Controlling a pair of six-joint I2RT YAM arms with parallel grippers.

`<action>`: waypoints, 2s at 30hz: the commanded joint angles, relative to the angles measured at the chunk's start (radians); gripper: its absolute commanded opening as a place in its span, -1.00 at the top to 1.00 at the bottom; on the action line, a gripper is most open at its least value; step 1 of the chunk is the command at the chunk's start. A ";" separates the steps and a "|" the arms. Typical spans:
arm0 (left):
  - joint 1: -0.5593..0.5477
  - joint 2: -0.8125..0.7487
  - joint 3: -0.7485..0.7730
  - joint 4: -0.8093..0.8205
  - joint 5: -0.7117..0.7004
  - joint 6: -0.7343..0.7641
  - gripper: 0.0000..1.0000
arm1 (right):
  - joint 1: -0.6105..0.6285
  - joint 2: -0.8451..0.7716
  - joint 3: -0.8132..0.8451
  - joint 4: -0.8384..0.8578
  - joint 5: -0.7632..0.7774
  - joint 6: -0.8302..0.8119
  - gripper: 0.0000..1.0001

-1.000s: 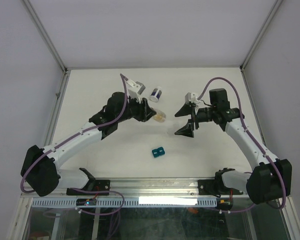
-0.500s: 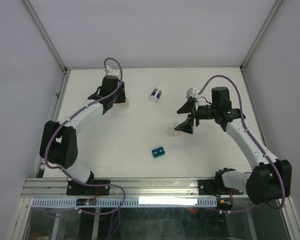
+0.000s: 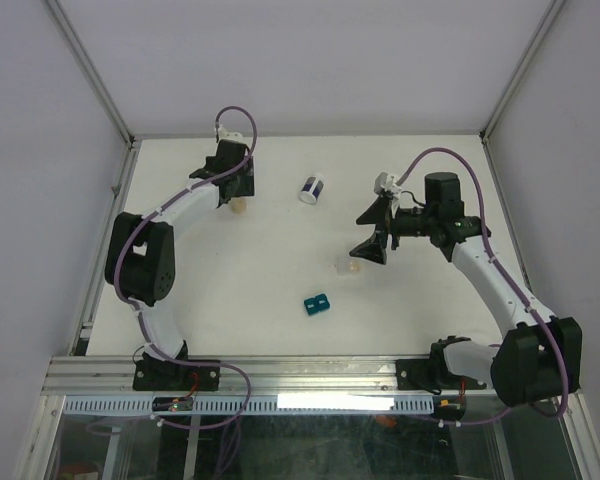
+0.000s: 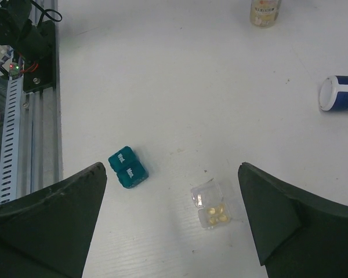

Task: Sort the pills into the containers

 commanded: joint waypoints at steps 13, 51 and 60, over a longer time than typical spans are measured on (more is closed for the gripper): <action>-0.153 -0.547 -0.426 0.397 0.595 0.084 -0.61 | -0.176 0.092 -0.050 0.289 0.081 0.390 -0.99; -0.460 0.099 -0.558 1.136 0.924 0.536 -0.56 | -0.172 0.628 0.182 0.062 0.163 0.329 0.75; -0.462 0.137 -0.524 1.117 0.916 0.530 -0.42 | -0.148 0.678 0.197 0.050 0.158 0.334 0.77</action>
